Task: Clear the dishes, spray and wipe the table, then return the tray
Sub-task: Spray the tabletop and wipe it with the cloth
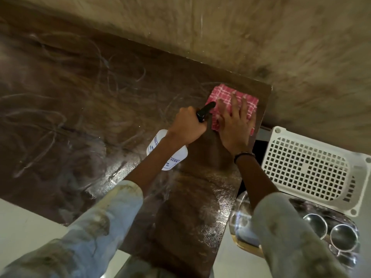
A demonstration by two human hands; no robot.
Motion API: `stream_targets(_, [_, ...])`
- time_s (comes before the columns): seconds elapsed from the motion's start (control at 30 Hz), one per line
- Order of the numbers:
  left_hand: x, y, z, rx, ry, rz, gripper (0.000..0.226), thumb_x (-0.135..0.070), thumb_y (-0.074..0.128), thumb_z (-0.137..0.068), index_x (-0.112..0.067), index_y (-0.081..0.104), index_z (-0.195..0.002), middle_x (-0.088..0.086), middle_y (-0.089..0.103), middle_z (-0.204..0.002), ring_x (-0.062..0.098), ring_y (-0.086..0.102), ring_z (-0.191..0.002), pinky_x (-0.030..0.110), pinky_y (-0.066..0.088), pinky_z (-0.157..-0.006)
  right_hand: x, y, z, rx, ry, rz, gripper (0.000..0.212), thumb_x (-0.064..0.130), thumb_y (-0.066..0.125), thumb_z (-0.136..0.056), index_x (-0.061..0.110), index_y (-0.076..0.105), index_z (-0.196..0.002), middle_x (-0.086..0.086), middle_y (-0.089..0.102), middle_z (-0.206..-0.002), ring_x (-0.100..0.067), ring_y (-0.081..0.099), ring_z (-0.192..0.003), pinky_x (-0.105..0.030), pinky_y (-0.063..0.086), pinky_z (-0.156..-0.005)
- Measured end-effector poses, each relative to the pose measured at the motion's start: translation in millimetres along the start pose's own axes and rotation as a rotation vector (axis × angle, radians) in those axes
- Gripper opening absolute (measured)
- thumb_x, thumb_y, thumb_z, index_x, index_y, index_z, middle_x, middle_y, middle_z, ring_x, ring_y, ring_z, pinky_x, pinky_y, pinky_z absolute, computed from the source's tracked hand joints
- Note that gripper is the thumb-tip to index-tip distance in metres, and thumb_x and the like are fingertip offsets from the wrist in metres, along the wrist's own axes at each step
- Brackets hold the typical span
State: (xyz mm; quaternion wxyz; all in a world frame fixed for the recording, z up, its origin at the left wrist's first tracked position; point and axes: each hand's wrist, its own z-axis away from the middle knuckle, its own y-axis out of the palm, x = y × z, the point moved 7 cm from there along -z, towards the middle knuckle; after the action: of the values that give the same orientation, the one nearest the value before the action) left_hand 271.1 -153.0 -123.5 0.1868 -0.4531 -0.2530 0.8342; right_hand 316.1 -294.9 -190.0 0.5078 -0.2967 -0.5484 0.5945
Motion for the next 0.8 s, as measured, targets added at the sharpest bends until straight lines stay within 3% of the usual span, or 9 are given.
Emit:
stream_targets(0.1, [-5.9, 0.2, -7.0, 0.042, 0.000, -0.007, 0.024, -0.018, 0.062, -0.082, 0.003, 0.063, -0.093, 0.020, 0.066, -0.083, 0.034, 0.064, -0.073, 0.043, 0.056, -0.066, 4.2, 4.4, 25.6, -0.026, -0.201, 0.065, 0.044, 0.042, 0.032, -0.097, 0.026, 0.051, -0.133, -0.009, 0.028, -0.155, -0.036, 0.020, -0.144, -0.065, 0.021, -0.109])
stream_targets(0.17, [-13.3, 0.2, -11.3, 0.064, 0.013, 0.006, 0.018, -0.019, 0.063, -0.082, -0.002, 0.059, -0.086, 0.013, 0.063, -0.079, 0.028, 0.063, -0.070, 0.037, 0.053, -0.064, -10.6, 7.5, 43.6, -0.016, -0.285, 0.146, 0.046, 0.045, 0.030, -0.097, 0.032, 0.042, -0.139, -0.007, 0.029, -0.155, -0.034, 0.023, -0.143, -0.060, 0.025, -0.109])
stream_targets(0.27, [-32.8, 7.2, -18.0, 0.124, 0.065, 0.001, 0.008, -0.014, 0.060, -0.085, -0.007, 0.056, -0.082, 0.000, 0.054, -0.065, 0.015, 0.056, -0.058, 0.025, 0.044, -0.053, -35.4, 0.1, 46.3, -0.041, -0.184, 0.118, 0.048, 0.046, 0.031, -0.098, 0.036, 0.031, -0.145, -0.004, 0.027, -0.156, -0.032, 0.022, -0.143, -0.057, 0.026, -0.107])
stream_targets(0.47, [-65.8, 33.5, -33.5, 0.172, 0.138, -0.075, 0.022, -0.013, 0.060, -0.080, 0.000, 0.056, -0.098, 0.009, 0.050, -0.089, 0.024, 0.055, -0.077, 0.033, 0.043, -0.065, -34.8, -2.5, 40.8, -0.076, -0.101, 0.055, 0.044, 0.041, 0.032, -0.098, 0.028, 0.043, -0.139, -0.008, 0.035, -0.152, -0.036, 0.030, -0.140, -0.061, 0.029, -0.104])
stream_targets(0.8, [-58.6, 25.8, -51.3, 0.140, 0.122, -0.110, 0.021, -0.012, 0.063, -0.078, 0.002, 0.061, -0.093, 0.015, 0.062, -0.088, 0.027, 0.063, -0.076, 0.037, 0.053, -0.068, -39.8, -2.3, 38.6, -0.070, -0.141, 0.064, 0.047, 0.045, 0.031, -0.098, 0.033, 0.038, -0.143, -0.004, 0.027, -0.156, -0.033, 0.022, -0.143, -0.058, 0.023, -0.107])
